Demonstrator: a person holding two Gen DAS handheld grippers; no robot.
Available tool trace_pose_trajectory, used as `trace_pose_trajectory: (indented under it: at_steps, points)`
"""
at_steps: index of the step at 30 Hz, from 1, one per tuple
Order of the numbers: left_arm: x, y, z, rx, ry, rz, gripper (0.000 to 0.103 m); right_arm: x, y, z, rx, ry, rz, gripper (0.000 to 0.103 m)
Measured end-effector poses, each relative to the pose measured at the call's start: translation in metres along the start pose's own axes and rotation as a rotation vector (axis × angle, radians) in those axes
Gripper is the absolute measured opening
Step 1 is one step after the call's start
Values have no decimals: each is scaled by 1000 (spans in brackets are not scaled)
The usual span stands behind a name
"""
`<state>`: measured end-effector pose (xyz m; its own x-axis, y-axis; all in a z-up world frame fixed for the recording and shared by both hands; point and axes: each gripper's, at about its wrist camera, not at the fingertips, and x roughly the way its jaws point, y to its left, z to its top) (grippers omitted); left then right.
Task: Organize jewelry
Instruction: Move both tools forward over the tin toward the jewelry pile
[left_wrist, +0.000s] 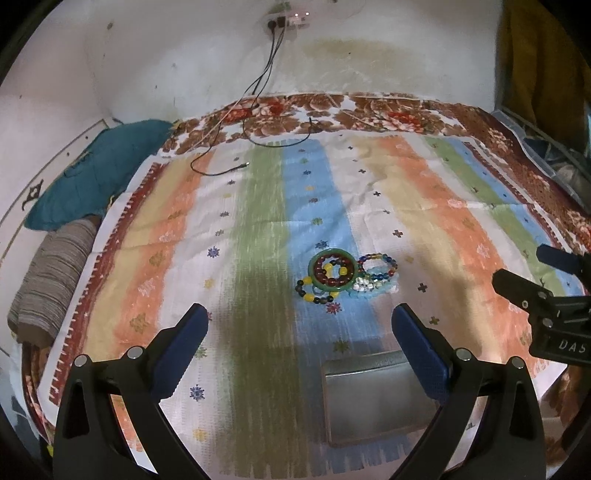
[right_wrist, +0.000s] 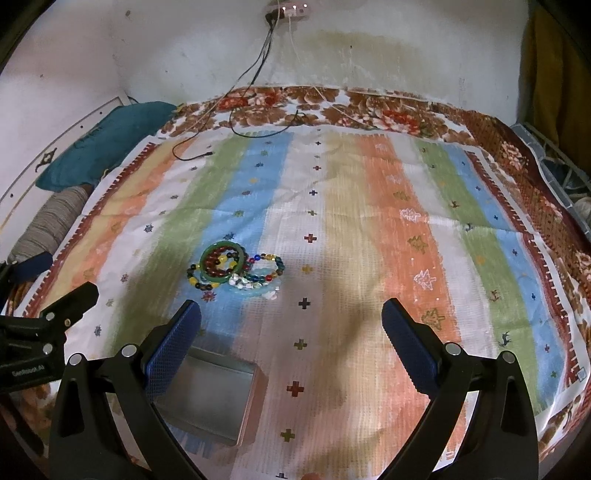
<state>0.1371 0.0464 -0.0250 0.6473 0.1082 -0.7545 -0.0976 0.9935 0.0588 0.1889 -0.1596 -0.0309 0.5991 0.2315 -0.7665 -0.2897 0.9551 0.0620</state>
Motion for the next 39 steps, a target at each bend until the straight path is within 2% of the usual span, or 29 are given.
trace_pose_trajectory:
  at_steps: [10, 16, 24, 39]
  points:
    - [31, 1, 10, 23, 46, 8, 98, 20, 5, 9, -16, 33, -1, 99]
    - [52, 7, 16, -3, 104, 12, 98, 31, -3, 15, 65, 91, 83, 99]
    - [78, 13, 23, -25, 159, 14, 98, 63, -9, 22, 96, 157, 51, 99]
    - [121, 18, 32, -31, 220, 23, 98, 103, 0, 30, 52, 213, -10, 99]
